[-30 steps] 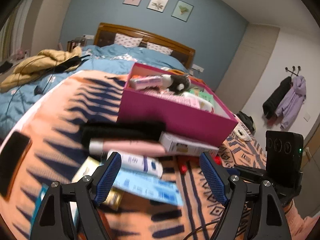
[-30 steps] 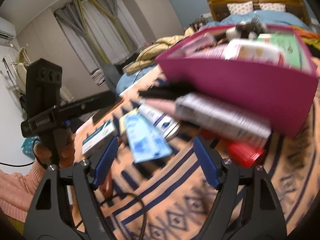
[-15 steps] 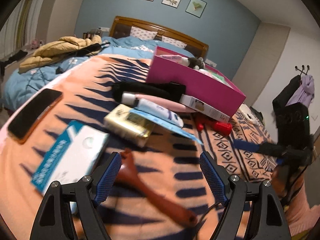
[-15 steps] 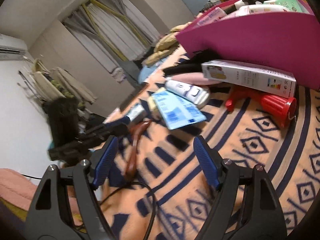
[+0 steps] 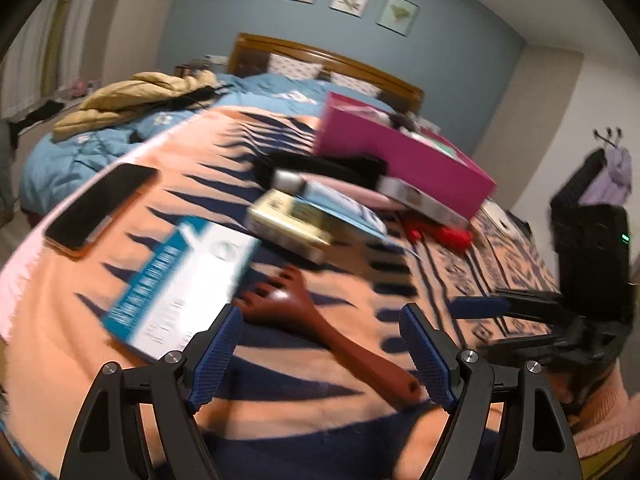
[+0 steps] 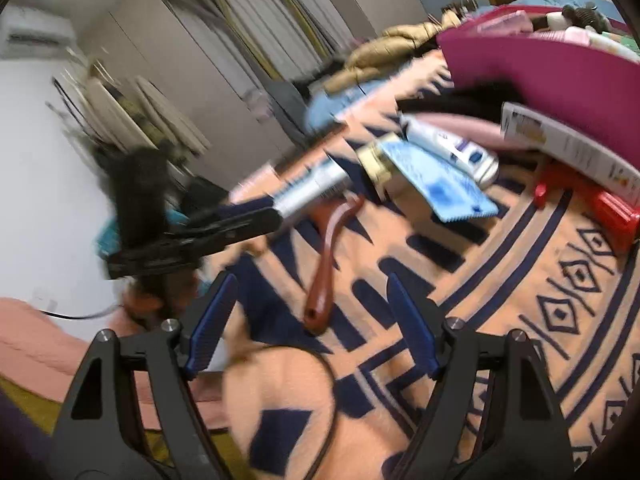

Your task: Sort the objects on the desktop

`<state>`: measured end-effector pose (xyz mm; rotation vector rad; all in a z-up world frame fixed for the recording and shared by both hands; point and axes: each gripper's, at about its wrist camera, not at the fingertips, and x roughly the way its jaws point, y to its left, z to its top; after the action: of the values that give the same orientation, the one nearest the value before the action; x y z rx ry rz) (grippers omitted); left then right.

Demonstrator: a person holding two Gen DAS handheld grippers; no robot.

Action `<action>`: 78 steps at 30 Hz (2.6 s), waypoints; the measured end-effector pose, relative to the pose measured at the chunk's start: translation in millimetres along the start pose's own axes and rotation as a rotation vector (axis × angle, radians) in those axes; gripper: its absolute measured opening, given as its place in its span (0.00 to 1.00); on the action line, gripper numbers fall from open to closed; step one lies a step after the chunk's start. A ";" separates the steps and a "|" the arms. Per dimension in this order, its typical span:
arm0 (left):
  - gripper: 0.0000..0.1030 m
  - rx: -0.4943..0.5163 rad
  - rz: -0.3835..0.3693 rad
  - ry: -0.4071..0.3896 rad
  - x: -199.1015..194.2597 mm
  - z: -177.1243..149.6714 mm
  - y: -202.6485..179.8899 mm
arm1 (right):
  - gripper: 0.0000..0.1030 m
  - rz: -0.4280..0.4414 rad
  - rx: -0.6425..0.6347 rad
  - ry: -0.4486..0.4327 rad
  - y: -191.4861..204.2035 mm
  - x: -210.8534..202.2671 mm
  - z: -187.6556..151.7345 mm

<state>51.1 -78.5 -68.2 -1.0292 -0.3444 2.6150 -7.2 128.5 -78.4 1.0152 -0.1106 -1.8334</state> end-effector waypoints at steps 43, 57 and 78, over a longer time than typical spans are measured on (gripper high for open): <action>0.80 0.014 -0.069 0.099 33.4 -4.0 -21.1 | 0.26 -0.325 -0.193 0.077 -7.3 2.6 -22.6; 1.00 0.055 -0.066 0.025 51.8 45.9 -59.9 | 0.38 -0.370 0.053 -0.221 -34.2 -70.1 -7.7; 1.00 0.118 0.103 -0.041 60.6 66.2 -98.1 | 0.97 -0.618 0.099 -0.391 -27.4 -91.4 -8.4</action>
<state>-17.6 27.3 -26.0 -0.9792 -0.1477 2.7141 -7.2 217.5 -43.2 0.7913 -0.1331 -2.6042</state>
